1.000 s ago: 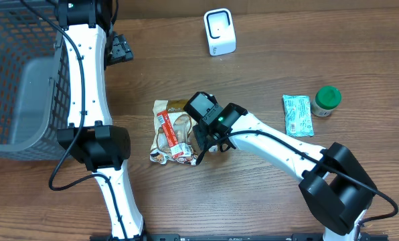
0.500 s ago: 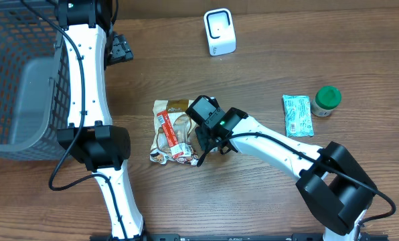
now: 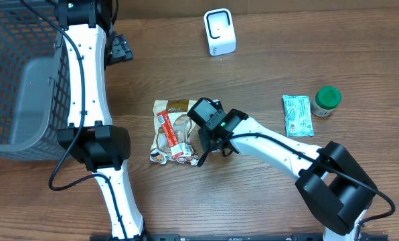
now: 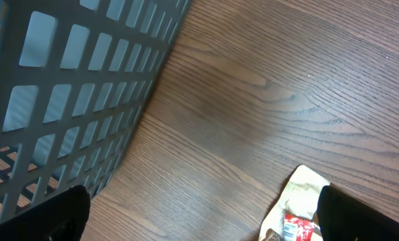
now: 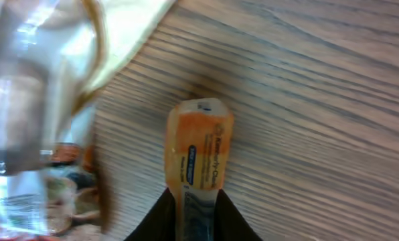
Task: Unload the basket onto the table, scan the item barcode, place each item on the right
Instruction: 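Carry the orange sachet right toward the teal packet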
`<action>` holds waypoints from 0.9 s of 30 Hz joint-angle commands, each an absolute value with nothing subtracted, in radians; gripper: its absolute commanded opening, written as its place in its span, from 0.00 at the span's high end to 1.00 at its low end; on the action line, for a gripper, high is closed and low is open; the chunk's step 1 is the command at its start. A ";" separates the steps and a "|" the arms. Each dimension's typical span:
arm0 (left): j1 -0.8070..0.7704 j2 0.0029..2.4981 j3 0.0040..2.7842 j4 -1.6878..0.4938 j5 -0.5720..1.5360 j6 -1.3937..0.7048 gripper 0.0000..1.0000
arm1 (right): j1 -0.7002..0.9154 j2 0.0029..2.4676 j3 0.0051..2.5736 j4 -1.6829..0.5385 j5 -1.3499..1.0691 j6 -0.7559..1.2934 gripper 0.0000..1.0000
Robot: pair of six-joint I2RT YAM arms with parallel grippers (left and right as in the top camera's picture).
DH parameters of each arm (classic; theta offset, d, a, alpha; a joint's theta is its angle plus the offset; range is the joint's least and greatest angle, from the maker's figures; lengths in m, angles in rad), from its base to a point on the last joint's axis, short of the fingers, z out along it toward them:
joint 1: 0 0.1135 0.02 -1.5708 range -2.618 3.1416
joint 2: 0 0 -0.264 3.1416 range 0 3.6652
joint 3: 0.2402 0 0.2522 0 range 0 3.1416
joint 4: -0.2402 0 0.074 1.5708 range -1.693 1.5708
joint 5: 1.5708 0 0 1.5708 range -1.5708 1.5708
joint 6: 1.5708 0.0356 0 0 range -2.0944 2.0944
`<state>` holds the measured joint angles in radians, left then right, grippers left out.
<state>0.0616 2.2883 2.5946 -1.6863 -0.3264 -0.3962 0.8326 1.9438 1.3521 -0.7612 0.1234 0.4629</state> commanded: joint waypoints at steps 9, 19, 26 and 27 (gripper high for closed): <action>0.062 2.269 2.601 -1.687 -0.339 -0.396 0.00 | 0.742 1.855 1.385 -0.866 0.430 0.285 0.88; 0.062 2.269 2.601 -1.687 -0.339 -0.396 0.00 | 0.729 1.859 1.259 -0.820 0.514 0.287 0.88; 0.062 2.269 2.601 -1.687 -0.339 -0.396 0.00 | 0.729 1.859 1.202 -0.767 0.474 0.341 0.87; 0.062 2.269 2.601 -1.687 -0.339 -0.396 0.00 | 0.730 1.859 1.202 -0.760 0.441 0.341 0.78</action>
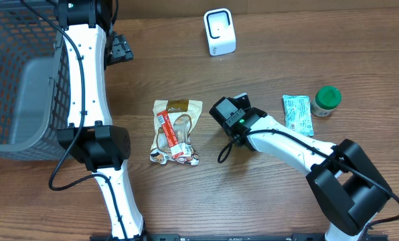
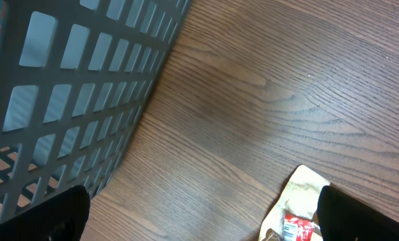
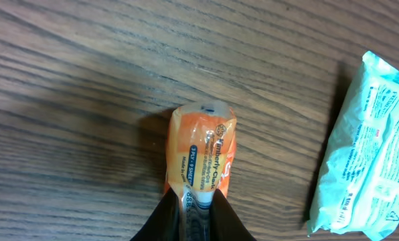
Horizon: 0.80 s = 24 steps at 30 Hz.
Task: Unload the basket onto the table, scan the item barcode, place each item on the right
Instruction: 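Carry the orange sachet right toward the teal packet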
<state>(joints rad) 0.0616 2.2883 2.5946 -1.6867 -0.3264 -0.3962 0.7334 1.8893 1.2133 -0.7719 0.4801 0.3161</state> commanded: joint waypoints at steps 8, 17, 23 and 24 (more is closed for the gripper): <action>0.062 2.269 2.601 -1.687 -0.339 -0.396 0.00 | 0.730 1.859 1.211 -0.711 0.249 0.344 0.58; 0.061 2.269 2.601 -1.687 -0.339 -0.396 0.00 | 0.684 1.839 1.360 -0.839 0.196 0.282 0.58; 0.061 2.269 2.601 -1.687 -0.339 -0.396 0.00 | 0.585 1.832 1.403 -0.879 0.020 0.205 0.57; 0.061 2.269 2.601 -1.687 -0.339 -0.396 0.00 | 0.561 1.833 1.402 -0.879 -0.021 0.181 0.57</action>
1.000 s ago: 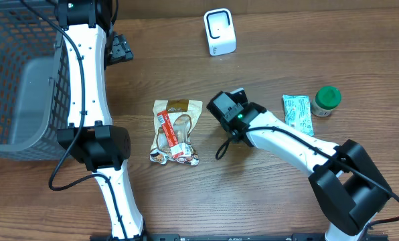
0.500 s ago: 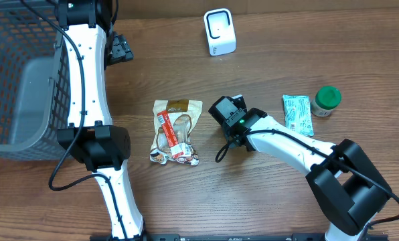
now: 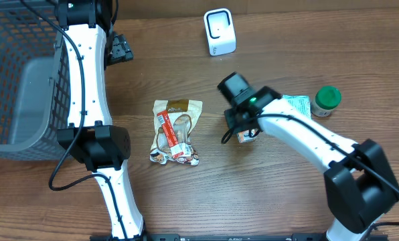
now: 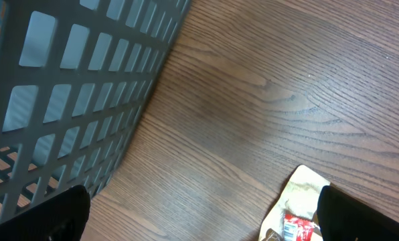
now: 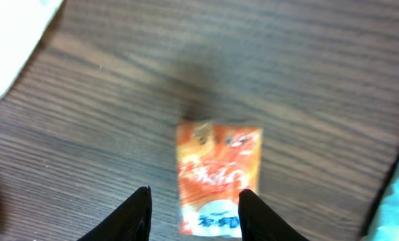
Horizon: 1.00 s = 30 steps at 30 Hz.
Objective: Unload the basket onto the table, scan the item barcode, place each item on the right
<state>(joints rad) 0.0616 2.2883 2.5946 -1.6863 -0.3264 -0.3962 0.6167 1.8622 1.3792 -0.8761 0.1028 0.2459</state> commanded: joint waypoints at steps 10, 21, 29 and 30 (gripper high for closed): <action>0.059 2.269 2.601 -1.687 -0.339 -0.396 0.00 | 0.353 1.833 1.376 -0.957 -0.279 0.048 0.52; 0.059 2.269 2.601 -1.687 -0.339 -0.396 0.00 | 0.376 1.835 1.212 -0.816 -0.282 0.002 0.60; 0.059 2.269 2.601 -1.687 -0.339 -0.396 0.00 | 0.381 1.835 1.142 -0.691 -0.291 0.002 0.63; 0.059 2.269 2.601 -1.687 -0.339 -0.396 0.00 | 0.381 1.835 1.137 -0.682 -0.291 0.002 0.63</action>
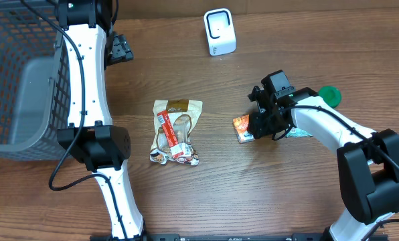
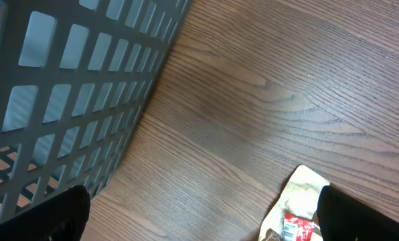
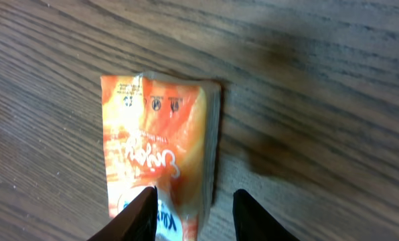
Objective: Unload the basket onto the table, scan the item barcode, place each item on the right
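Observation:
A small orange packet (image 3: 158, 157) lies flat on the wooden table (image 1: 286, 194), right of centre (image 1: 242, 128). My right gripper (image 3: 193, 217) is open low over it. One finger covers the packet's lower left part and the other stands on bare wood to its right. From overhead that gripper (image 1: 255, 124) reaches in from the packet's right side. The white scanner (image 1: 219, 31) stands at the back centre. My left gripper (image 2: 213, 214) is open and empty, held high beside the basket (image 2: 52, 87).
A clear snack bag (image 1: 176, 130) lies in the middle of the table. A green-lidded jar (image 1: 330, 95) stands at the right. A teal packet (image 1: 300, 133) is mostly hidden under my right arm. The grey basket (image 1: 19, 80) fills the left side.
My right gripper, still open, has moved from above and left of the orange packet to its right side. It now sits lower and closer over the packet. The left arm is unchanged.
My right gripper was shut on the orange packet beside the snack bag. It then held the packet further right, near the teal packet. Later the packet lay on the table under the open gripper. Now the open gripper is low over it from the right.

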`<action>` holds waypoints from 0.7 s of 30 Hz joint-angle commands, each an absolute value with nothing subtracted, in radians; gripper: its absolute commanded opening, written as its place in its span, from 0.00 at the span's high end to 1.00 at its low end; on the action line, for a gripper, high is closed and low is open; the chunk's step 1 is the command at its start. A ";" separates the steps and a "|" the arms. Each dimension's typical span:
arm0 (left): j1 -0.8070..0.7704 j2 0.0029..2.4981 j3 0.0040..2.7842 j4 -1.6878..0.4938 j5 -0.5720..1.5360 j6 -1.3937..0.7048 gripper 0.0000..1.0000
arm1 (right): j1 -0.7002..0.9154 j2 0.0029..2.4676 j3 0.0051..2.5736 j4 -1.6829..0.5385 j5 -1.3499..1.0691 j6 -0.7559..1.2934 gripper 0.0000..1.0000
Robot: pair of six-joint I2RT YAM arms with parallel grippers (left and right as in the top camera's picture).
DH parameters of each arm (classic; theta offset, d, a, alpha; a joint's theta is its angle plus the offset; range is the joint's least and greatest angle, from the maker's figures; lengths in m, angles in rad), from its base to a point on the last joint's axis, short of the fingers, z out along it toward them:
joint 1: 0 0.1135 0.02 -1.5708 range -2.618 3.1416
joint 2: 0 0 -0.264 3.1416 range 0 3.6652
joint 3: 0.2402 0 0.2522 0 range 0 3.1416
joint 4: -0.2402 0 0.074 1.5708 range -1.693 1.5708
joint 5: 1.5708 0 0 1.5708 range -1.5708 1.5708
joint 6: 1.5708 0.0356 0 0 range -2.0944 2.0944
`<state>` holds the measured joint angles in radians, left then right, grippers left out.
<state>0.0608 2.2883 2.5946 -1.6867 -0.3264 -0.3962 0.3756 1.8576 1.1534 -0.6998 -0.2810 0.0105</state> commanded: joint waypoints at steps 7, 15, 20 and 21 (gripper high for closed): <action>0.059 2.269 2.601 -1.687 -0.339 -0.396 0.00 | 0.381 1.835 1.119 -0.621 -0.291 0.002 0.63; 0.059 2.269 2.601 -1.687 -0.339 -0.396 0.00 | 0.381 1.837 1.119 -0.601 -0.291 0.004 0.63; 0.059 2.269 2.601 -1.687 -0.339 -0.396 0.00 | 0.381 1.849 1.118 -0.595 -0.290 0.030 0.63; 0.059 2.269 2.601 -1.687 -0.339 -0.396 0.00 | 0.381 1.853 1.118 -0.595 -0.291 0.030 0.63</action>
